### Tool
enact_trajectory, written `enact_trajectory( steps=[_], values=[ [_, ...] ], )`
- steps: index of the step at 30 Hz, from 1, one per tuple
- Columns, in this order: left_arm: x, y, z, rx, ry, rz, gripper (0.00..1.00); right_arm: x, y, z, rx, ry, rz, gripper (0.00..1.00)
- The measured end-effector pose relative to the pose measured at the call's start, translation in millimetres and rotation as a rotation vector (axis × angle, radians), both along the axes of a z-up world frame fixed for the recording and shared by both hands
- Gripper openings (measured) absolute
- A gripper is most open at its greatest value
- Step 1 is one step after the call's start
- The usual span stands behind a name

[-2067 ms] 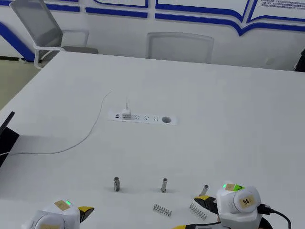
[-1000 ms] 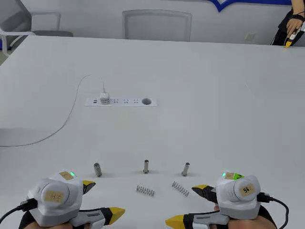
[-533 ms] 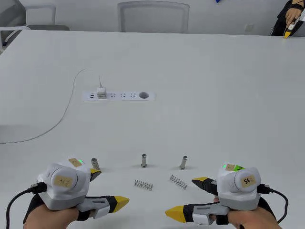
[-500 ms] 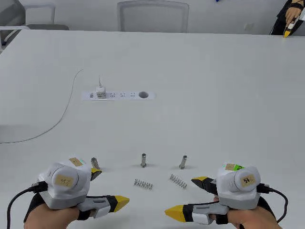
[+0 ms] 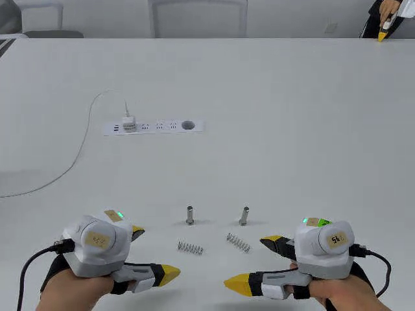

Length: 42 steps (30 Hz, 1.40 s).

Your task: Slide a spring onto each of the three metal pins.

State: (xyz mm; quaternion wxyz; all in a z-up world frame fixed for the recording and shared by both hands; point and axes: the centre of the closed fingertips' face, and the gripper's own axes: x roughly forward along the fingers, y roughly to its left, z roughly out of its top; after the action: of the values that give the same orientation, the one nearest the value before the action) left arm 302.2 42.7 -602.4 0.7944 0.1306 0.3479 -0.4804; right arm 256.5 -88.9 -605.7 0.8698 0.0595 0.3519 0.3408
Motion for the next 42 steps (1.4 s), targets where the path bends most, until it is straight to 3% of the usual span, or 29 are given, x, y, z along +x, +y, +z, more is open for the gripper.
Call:
enact_trajectory(
  steps=[21, 42],
  values=[
    [-12.6, -26.3, -16.9, 0.080, 0.004, -0.190, 0.72, -6.8, -11.2, 0.9, -0.004, 0.006, -0.018, 0.83],
    [-18.9, -41.8, -32.9, 0.105, 0.029, -0.297, 0.70, -11.9, -15.0, 2.0, -0.011, 0.015, -0.019, 0.83]
  ],
)
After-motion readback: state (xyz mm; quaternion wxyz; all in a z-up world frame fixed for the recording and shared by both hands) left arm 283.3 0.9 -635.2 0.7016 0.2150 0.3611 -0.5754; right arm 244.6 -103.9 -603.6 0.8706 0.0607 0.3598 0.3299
